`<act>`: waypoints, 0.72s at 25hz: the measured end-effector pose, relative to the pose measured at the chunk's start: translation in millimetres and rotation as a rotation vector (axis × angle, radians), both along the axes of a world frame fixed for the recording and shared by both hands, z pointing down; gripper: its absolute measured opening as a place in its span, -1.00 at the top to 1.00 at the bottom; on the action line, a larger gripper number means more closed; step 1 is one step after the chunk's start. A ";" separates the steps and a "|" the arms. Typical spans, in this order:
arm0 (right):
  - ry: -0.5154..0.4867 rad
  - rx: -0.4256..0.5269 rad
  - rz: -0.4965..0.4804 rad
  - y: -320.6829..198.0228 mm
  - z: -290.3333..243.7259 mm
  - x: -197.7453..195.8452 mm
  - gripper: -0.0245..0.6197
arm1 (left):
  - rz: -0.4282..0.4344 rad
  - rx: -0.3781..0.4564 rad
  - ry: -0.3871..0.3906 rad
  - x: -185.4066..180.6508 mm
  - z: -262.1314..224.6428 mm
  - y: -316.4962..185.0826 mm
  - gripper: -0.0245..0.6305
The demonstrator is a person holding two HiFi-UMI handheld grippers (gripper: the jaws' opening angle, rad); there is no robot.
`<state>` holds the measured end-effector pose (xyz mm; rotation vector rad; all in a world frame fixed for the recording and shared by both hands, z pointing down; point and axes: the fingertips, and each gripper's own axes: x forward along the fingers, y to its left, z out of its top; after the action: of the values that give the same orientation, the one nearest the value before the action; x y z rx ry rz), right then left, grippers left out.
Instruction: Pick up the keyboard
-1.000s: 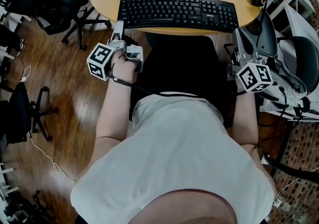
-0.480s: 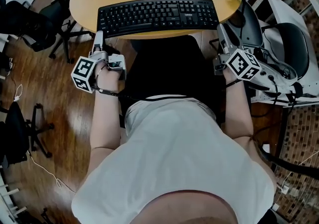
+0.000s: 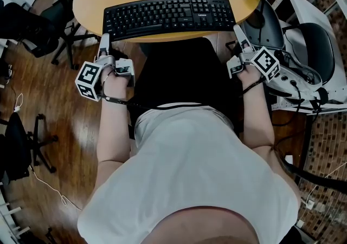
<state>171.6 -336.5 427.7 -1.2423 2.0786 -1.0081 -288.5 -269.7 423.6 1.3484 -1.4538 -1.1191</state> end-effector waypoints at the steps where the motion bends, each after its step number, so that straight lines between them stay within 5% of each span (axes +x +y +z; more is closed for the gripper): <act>1: -0.013 -0.005 -0.001 0.6 0.4 0.4 0.15 | 0.000 0.000 0.000 0.2 -0.2 -0.1 -0.02; 6: -0.127 0.022 -0.062 -4.0 -8.2 -14.9 0.15 | 0.000 0.001 0.002 0.5 0.0 -0.1 -0.02; 14: -0.127 -0.002 -0.080 -4.7 -7.6 -22.7 0.08 | 0.002 0.002 0.000 1.0 -1.2 -0.1 -0.02; 18: -0.157 -0.020 -0.072 -3.2 -10.7 -25.0 0.45 | 0.002 0.001 0.002 0.3 -0.9 -0.1 -0.02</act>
<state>146.6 -339.7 417.0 -1.0680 2.0087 -1.1240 -288.2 -269.9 422.7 1.3483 -1.4506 -1.1196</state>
